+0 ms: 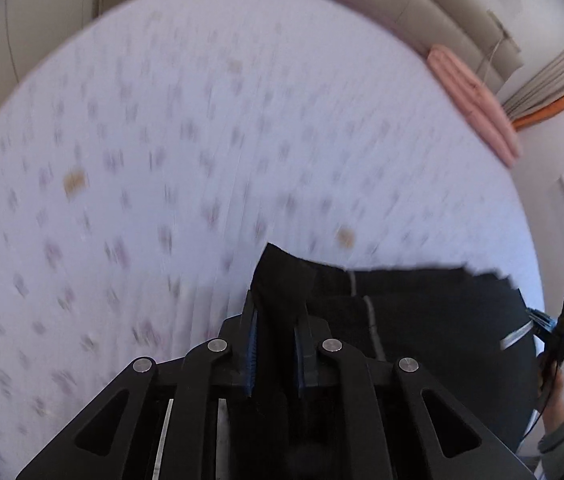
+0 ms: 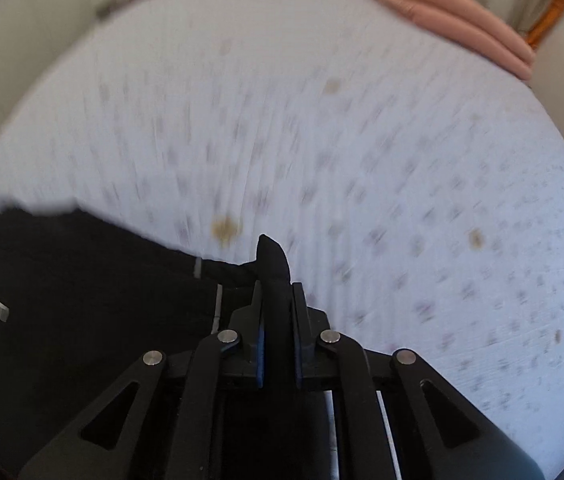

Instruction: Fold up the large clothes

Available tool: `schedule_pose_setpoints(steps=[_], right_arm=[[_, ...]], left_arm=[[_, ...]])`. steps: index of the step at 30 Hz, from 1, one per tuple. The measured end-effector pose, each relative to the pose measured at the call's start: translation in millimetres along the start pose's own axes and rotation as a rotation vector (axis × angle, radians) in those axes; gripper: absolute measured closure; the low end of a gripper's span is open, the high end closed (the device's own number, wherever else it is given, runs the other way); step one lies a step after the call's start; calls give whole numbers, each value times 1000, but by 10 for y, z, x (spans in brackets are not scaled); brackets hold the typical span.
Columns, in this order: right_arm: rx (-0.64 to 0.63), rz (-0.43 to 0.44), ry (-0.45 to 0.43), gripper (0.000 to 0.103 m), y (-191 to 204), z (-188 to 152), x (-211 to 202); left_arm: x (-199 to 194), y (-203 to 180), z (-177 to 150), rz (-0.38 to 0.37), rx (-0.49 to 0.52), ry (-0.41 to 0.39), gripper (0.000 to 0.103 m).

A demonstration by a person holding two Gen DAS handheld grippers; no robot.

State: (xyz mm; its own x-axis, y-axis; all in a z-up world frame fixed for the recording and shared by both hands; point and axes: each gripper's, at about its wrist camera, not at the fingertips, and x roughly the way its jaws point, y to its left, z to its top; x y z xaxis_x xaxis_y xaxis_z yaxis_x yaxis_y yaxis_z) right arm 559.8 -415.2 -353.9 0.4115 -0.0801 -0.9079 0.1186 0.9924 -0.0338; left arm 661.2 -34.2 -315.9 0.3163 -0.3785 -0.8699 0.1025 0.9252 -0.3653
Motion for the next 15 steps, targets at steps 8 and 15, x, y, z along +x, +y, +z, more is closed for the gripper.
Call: schedule_pose_setpoints(steps=[8, 15], right_arm=[[98, -9, 54, 59, -223, 80, -3], [264, 102, -65, 57, -478, -190, -1029]], left_arm=[[-264, 346, 91, -49, -140, -18, 42], [-1176, 629, 38, -73, -250, -139, 42]])
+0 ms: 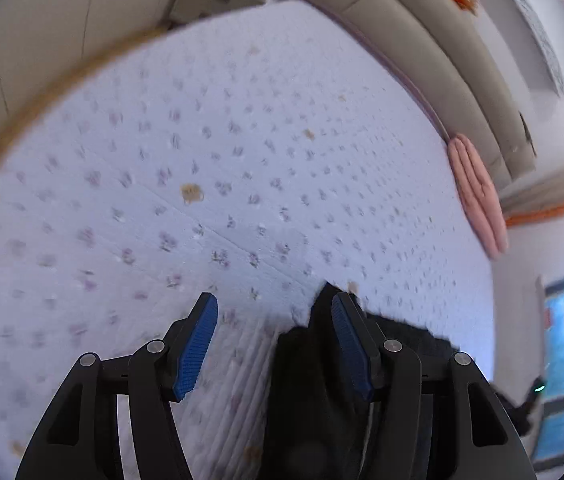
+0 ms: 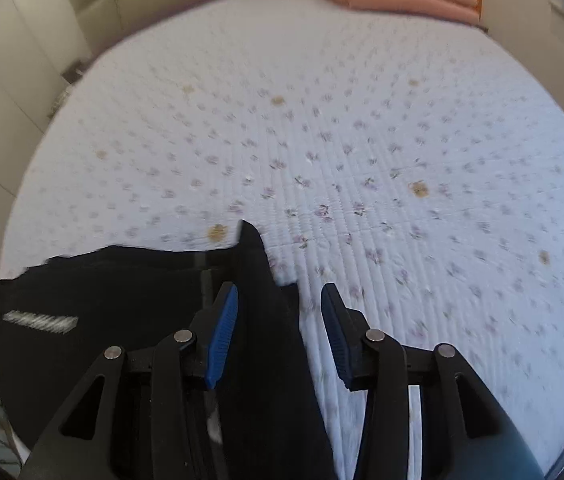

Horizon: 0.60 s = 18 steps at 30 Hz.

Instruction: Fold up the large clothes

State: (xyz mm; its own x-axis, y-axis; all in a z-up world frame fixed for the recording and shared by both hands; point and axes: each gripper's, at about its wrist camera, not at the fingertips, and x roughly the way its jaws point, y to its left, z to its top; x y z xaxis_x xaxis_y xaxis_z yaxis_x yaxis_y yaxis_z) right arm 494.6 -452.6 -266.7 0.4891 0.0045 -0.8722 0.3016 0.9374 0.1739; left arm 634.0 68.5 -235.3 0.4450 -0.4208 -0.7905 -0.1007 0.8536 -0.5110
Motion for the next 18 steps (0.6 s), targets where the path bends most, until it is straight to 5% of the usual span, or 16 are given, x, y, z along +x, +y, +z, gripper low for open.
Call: schedule_pose_setpoints(steps=[3, 10, 14, 18], right_arm=[[-55, 86, 16, 46, 354, -224, -320], [-226, 143, 56, 45, 1289, -822, -460], [-236, 153, 72, 45, 1484, -997, -333], [-310, 31, 90, 44, 1615, -1228, -85]], left_arm=[[-277, -585, -348, 0, 146, -7, 41], [-115, -1976, -1575, -18, 422, 62, 41], [192, -2254, -2083, 26, 538, 120, 41], [603, -2152, -2316, 134, 571, 175, 41]])
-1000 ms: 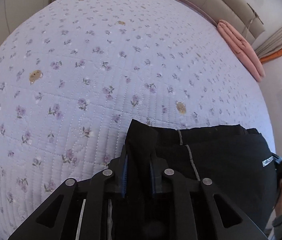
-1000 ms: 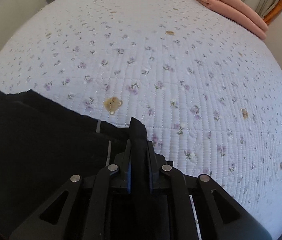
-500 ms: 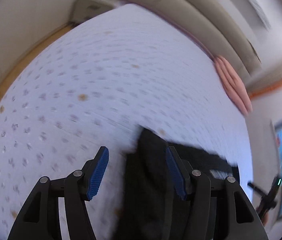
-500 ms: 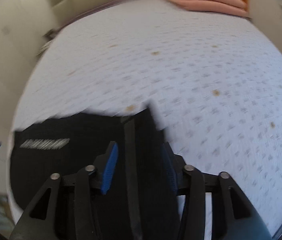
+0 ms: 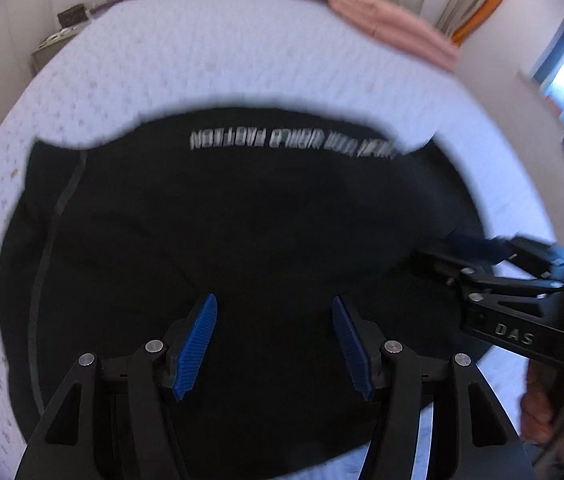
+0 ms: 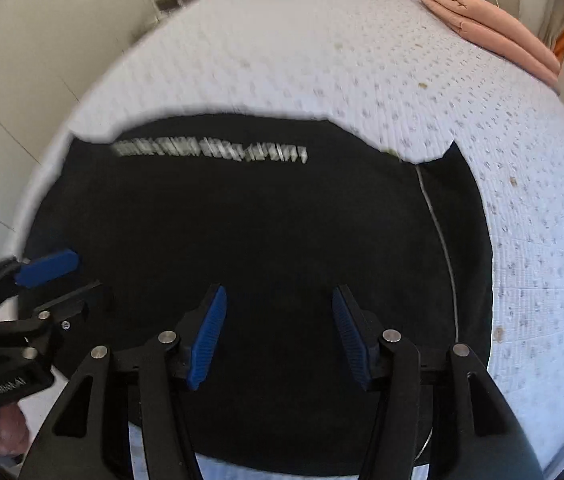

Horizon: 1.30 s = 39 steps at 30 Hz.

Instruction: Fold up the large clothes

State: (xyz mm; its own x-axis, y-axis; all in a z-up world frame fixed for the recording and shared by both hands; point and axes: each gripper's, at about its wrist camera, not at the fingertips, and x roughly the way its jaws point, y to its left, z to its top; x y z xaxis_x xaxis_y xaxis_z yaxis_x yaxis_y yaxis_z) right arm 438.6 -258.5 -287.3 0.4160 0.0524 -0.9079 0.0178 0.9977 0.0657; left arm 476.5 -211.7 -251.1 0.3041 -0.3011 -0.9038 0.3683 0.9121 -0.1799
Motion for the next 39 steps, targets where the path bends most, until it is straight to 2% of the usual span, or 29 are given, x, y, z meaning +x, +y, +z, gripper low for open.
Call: schedule_pose_setpoints(steps=[3, 5, 7, 10, 12, 13, 15, 17, 19, 21, 22, 24, 25, 30, 31, 34, 36, 39], right_arm=[[24, -6, 94, 40, 18, -96, 372], [23, -7, 89, 40, 19, -125, 500], [23, -7, 82, 40, 31, -127, 542], [25, 8, 100, 40, 29, -115, 519], [34, 43, 107, 40, -3, -75, 409], [41, 62, 95, 40, -28, -49, 323], [53, 81, 7, 40, -86, 26, 29], [58, 60, -73, 40, -122, 130, -177], [67, 30, -94, 40, -146, 261, -191], [86, 12, -61, 42, -176, 362, 8], [98, 4, -29, 47, -203, 391, 160], [140, 34, 46, 46, -332, 358, 472], [171, 57, 66, 46, -374, 321, 602], [166, 44, 45, 45, -348, 257, 679], [161, 46, 44, 45, -331, 265, 677], [169, 99, 43, 45, -360, 258, 590], [190, 141, 21, 41, -460, 200, 408], [224, 138, -20, 25, -692, 0, 103]], left_arm=[[221, 51, -26, 28, -15, 43, 41], [313, 59, -23, 45, -17, 47, 40], [343, 43, -18, 50, -10, 47, 34], [279, -20, -47, 64, 19, 45, 32], [135, -19, -39, 40, 22, 35, 32], [36, 1, -40, 20, 19, 23, 32], [-191, 59, -55, -8, 7, -23, 32], [-419, 143, -95, 7, -11, -77, 32], [-552, 267, -145, 45, -43, -115, 32], [-554, 485, -196, 80, -100, -107, 32], [-502, 558, -239, 87, -124, -87, 32], [-303, 775, -363, 123, -183, -18, 32], [-230, 864, -400, 119, -194, -9, 32], [-159, 885, -491, 138, -169, -32, 28], [-151, 855, -413, 134, -168, -30, 28], [-265, 892, -386, 74, -179, -25, 28], [-411, 1017, -363, 61, -176, -30, 28], [-672, 1287, -375, 84, -152, -48, 28]])
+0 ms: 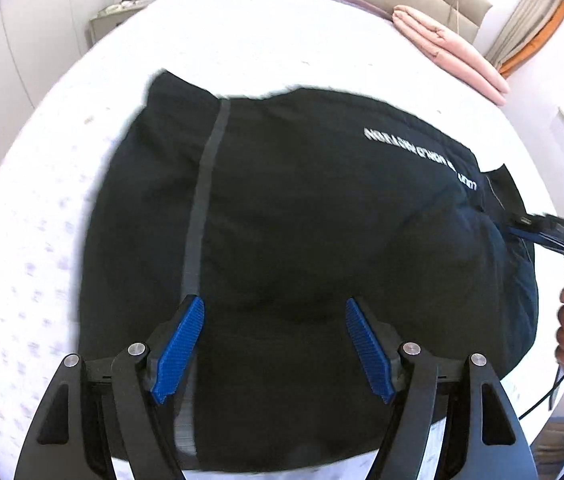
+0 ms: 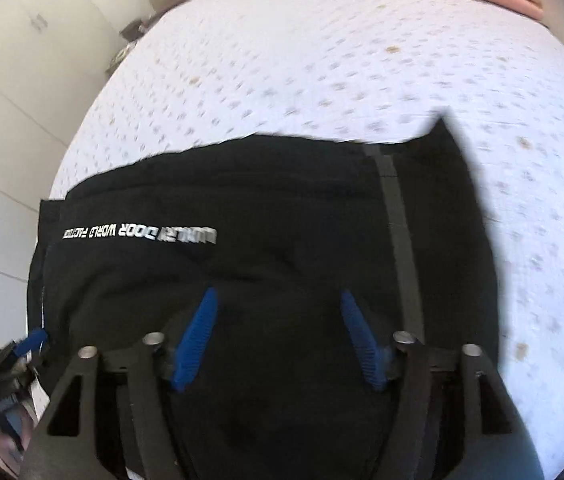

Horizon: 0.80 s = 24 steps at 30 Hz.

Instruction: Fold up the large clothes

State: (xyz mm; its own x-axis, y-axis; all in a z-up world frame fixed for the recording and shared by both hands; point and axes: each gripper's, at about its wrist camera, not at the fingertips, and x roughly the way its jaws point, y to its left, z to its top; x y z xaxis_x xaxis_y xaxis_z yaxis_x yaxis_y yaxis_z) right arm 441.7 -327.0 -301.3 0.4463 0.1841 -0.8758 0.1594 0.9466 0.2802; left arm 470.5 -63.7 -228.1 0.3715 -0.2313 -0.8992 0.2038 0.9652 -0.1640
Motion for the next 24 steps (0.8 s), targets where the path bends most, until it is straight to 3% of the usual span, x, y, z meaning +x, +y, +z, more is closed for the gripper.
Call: schedule_pose_setpoints(steps=[5, 9, 14, 17, 19, 24], right_arm=[[53, -62, -24, 18, -511, -293, -403], [107, -85, 31, 17, -909, -453, -398], [196, 48, 87, 17, -1322, -593, -202], [246, 172, 87, 17, -1462, -620, -162], [262, 242, 93, 13, -1514, -628, -111], [280, 313, 141, 1, -1619, -579, 104]], left_arm=[[-212, 494, 72, 53, -34, -2, 27], [-77, 949, 150, -54, -150, 50, 27], [244, 1139, 159, -135, -189, 113, 27], [401, 1292, 156, -255, -267, 144, 27], [507, 1393, 145, -324, -320, 156, 27], [818, 1567, 145, -445, -374, 208, 23]])
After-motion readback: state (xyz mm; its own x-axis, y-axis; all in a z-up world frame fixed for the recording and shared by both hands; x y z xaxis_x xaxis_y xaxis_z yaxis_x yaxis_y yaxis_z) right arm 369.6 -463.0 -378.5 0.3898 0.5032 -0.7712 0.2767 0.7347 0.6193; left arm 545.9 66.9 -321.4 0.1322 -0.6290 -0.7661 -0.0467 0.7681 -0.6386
